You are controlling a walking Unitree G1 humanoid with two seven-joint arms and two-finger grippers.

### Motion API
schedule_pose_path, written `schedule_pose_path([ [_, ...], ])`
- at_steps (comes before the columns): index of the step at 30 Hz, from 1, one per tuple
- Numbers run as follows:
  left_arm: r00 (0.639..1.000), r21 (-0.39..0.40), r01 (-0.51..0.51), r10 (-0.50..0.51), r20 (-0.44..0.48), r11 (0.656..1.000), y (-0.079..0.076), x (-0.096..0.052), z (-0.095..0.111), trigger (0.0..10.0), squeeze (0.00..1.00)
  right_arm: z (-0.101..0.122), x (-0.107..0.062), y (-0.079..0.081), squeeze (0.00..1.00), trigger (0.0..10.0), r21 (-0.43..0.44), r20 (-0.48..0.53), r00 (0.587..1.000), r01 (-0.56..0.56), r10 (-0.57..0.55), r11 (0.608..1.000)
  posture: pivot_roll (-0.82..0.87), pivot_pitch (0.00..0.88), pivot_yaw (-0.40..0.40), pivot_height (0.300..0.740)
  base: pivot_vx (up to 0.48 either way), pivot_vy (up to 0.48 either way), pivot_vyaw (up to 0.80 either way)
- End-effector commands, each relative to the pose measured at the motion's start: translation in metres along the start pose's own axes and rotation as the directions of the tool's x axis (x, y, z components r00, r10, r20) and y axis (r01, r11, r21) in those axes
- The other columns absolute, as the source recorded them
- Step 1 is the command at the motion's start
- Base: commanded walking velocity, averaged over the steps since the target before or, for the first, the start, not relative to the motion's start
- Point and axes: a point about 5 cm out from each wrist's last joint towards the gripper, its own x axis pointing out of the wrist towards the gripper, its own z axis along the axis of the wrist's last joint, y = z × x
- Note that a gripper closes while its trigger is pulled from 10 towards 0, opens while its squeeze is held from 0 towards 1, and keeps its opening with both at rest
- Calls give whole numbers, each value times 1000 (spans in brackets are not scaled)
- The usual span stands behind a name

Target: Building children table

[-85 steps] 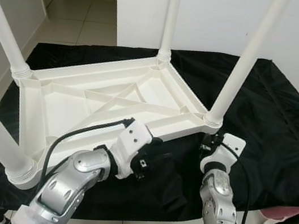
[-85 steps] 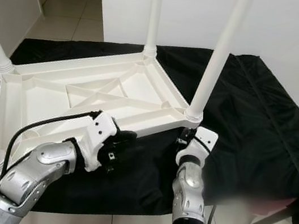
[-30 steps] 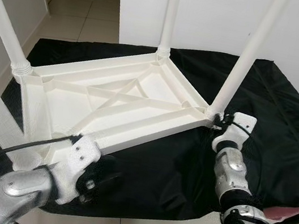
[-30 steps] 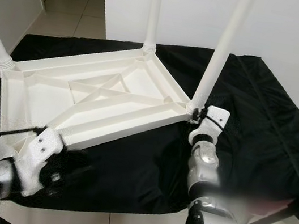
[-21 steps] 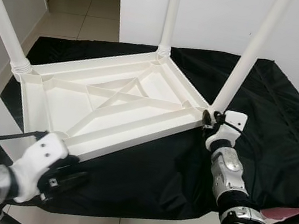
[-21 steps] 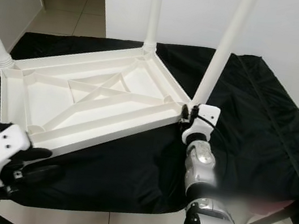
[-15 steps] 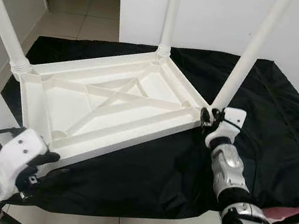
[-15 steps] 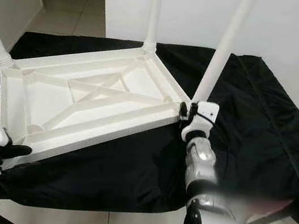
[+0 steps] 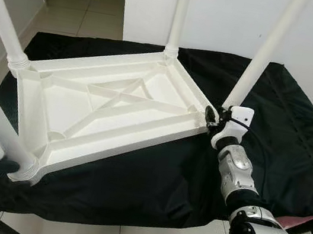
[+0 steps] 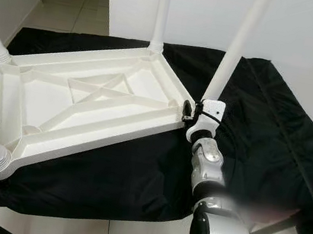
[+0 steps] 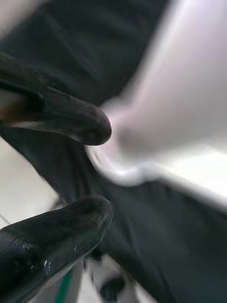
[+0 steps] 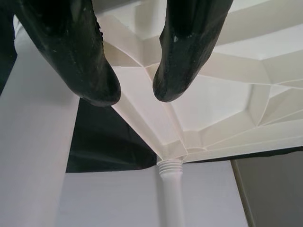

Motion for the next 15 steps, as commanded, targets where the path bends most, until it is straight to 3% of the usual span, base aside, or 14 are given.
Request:
schedule_pose_path([
  [1,999,10,-28,28,-29,1000,6,-6,-3,10000,0,1,2,1,0,10000,7,-2,1000,-7,7,1000,138,45,-38,740,0,0,0],
  [7,985,-25,-152,149,-86,988,27,-24,-16,10000,0,3,5,4,0,10000,9,1,1000,-20,20,1000,141,43,-38,740,0,0,0],
  [12,941,-33,-337,338,17,941,54,-21,-16,10000,0,3,5,6,0,10000,16,3,1000,-26,26,1000,141,40,-36,740,0,0,0],
  [15,893,-70,-428,433,120,901,66,-16,-8,10000,0,2,5,7,0,10000,18,5,1000,-28,28,999,139,42,-35,740,0,0,0],
])
